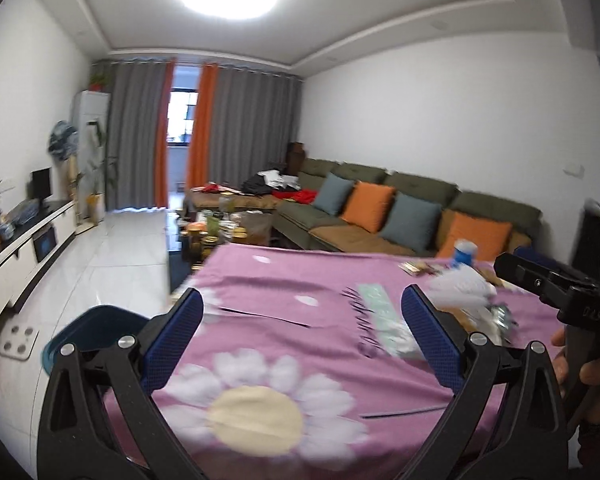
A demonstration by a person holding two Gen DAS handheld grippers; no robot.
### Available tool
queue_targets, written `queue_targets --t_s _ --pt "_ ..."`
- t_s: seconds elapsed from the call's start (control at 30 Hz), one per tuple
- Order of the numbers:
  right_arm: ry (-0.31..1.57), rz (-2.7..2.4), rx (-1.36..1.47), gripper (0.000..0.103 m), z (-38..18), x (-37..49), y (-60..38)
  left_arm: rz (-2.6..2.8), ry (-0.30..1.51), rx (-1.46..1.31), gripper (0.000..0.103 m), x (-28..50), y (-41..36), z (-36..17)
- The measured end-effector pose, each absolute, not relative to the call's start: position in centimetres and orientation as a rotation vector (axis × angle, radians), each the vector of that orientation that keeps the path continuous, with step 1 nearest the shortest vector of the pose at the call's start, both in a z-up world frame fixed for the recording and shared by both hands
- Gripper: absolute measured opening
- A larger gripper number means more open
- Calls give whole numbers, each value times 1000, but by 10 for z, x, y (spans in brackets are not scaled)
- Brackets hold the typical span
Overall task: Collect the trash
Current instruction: 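Move both open tools back over the trash pile on the table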
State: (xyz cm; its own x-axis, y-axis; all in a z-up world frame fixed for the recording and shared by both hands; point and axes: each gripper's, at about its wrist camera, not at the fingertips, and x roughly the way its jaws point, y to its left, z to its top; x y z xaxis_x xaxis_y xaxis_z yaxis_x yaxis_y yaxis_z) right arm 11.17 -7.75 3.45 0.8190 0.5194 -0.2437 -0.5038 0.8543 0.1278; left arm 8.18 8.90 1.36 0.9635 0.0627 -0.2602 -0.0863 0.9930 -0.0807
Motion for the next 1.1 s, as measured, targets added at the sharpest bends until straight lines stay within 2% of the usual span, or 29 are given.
queue_targets --t_s 0.3,0.6,1.03,1.1 --pt "243 316 -21 96 19 71 -137 -45 282 -42 97 81 19 5" --pt "269 254 -28 96 2 48 -164 -108 307 -28 97 88 -8 -6" --pt "466 184 17 96 -21 99 -180 -170 403 17 97 152 -27 -32" --pt "490 183 28 94 -25 109 -181 -180 422 24 97 166 -31 -37"
